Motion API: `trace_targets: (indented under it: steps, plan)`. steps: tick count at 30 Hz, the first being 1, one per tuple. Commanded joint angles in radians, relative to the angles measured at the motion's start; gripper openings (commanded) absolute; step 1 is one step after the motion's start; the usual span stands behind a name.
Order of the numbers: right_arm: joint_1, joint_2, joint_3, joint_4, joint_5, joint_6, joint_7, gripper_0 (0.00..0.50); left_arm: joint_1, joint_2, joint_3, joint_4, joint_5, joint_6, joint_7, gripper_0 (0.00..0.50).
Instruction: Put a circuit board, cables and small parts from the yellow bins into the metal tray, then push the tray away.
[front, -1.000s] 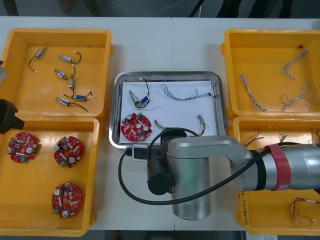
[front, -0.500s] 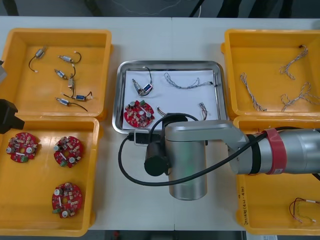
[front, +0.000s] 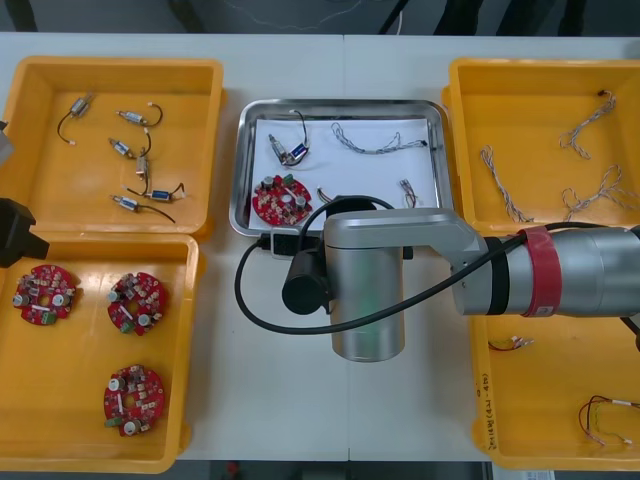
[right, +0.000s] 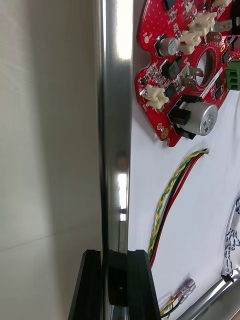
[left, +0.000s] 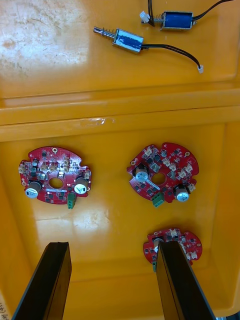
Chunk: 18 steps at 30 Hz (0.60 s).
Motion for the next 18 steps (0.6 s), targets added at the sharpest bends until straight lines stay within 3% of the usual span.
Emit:
trace_targets:
  steps: [1,18]
  plan:
    - [-0.059,0.024,0.014,0.019,-0.006,-0.021,-0.028,0.000,0.012,0.046,0.026,-0.006,-0.007,0.007,-0.025,0.500]
    - [-0.139,0.059,0.014,0.133,-0.050,-0.079,-0.022,0.000,0.012,0.046,0.026,-0.006,-0.007,0.007,-0.025,0.500]
